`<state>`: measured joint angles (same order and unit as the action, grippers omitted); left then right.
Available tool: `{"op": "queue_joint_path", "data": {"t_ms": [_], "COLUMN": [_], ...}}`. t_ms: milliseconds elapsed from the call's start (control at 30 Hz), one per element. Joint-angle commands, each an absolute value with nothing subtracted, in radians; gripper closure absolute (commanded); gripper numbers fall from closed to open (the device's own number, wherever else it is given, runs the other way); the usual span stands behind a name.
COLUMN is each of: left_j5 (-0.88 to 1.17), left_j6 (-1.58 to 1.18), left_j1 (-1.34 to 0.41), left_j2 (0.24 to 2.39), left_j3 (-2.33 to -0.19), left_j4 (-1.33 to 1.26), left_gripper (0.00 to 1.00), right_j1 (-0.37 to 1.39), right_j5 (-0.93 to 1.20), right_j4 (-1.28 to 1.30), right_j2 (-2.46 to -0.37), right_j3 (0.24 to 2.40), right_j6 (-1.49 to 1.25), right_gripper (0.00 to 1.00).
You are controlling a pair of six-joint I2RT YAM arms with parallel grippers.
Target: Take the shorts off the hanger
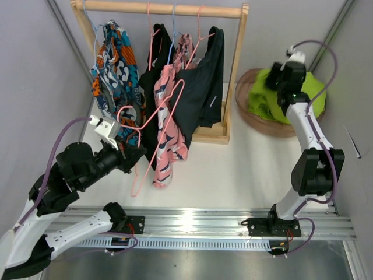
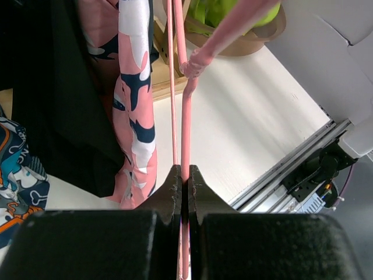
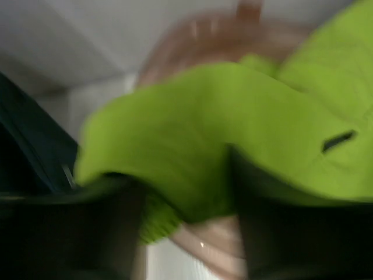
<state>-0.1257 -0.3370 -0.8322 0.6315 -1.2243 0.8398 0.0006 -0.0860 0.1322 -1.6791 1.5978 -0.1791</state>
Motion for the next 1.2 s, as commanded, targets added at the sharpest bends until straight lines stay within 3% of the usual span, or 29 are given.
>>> {"op": "queue_joint_path", "data": {"t_ms": [0, 167, 333, 533, 867, 967, 1167], "left_j5": [-0.098, -0.086, -0.139, -0.199, -0.19, -0.203, -0.173], "left_j6": [-0.362, -0.361, -0.342, -0.275, -0.262, -0.281, -0.334], "left_j1": [-0.836, -0.836, -0.836, -0.836, -0.831, -0.807, -0.738], "left_j2": [0.663, 0.742, 0.97, 1.234, 1.809, 1.913, 1.957], "left_j3": [-1.238, -1.282, -1.492, -1.815, -2.461, -2.564, -2.537], "left_j4": [0.776, 0.733, 0.713, 0.726, 0.782, 0.759, 0.6], "left_gripper": [1.0, 1.0, 1.0, 1.0, 1.0, 1.0, 1.0], "right_j1": [0.021, 0.017, 0.02, 0.084, 0.098, 0.097, 0.097], "right_j5": [-0.12, -0.276, -0.39, -0.328, -0.232, -0.216, -0.201], "right_j4": [0.056, 0.377, 0.619, 0.656, 0.857, 0.885, 0.914], "right_j2": [-1.486, -1.435, -1.324, -0.956, -0.649, -0.612, -0.555], "right_j3": [1.525, 1.465, 1.376, 1.161, 1.195, 1.19, 1.146], "right_j6": [-0.207, -0.242, -0.337, -0.36, -0.359, -0.361, -0.354], "right_gripper": [0.0, 0.01, 0.01, 0.01, 0.0, 0.01, 0.01]}}
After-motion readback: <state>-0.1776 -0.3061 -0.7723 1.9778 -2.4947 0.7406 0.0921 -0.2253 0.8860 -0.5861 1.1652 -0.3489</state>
